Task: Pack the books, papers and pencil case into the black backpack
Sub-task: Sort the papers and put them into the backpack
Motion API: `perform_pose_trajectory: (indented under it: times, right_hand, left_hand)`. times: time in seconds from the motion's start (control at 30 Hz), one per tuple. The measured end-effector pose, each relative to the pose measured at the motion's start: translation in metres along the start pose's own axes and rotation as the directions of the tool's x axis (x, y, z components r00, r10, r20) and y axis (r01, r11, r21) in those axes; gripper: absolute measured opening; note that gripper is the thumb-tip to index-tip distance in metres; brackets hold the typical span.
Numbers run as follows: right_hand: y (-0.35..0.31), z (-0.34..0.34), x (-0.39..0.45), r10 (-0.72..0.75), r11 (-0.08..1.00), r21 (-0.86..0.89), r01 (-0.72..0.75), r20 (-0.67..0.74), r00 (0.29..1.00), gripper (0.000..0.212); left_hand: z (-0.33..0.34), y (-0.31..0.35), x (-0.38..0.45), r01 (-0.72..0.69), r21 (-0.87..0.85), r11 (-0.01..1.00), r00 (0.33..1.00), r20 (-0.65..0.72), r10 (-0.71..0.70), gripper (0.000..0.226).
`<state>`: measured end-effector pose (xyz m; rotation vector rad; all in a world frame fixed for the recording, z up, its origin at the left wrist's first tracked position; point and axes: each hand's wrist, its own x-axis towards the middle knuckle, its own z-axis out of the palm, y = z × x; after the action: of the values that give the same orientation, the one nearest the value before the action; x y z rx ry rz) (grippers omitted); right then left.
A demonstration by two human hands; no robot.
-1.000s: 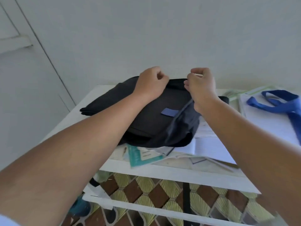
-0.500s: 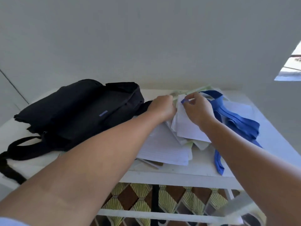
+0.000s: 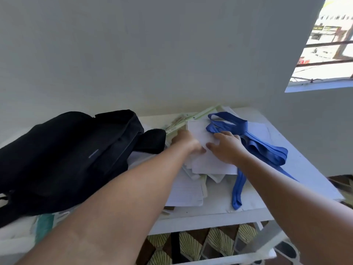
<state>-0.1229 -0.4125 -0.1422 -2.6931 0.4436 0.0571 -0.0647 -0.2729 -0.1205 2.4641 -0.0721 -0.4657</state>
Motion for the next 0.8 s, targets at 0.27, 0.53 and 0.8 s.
perform_pose_trajectory:
  times: [0.27,0.53,0.8]
  right_hand:
    - [0.002,-0.003,-0.005,0.012,0.995,0.103,-0.009,-0.025,1.000,0.064]
    - [0.009,-0.008,-0.014,0.094,0.983,0.165,-0.075,-0.112,0.989,0.044]
    - [-0.012,0.006,-0.015,0.153,0.975,0.175,-0.137,-0.082,0.985,0.049]
  left_hand:
    - [-0.001,0.007,-0.003,0.070,-0.434,0.898,0.995,0.097,-0.031,0.048]
    - [-0.081,-0.009,-0.028,-0.002,-0.562,0.827,1.000,-0.002,0.001,0.008]
    - [-0.115,-0.048,-0.023,0.139,-0.587,0.797,0.986,0.160,-0.053,0.020]
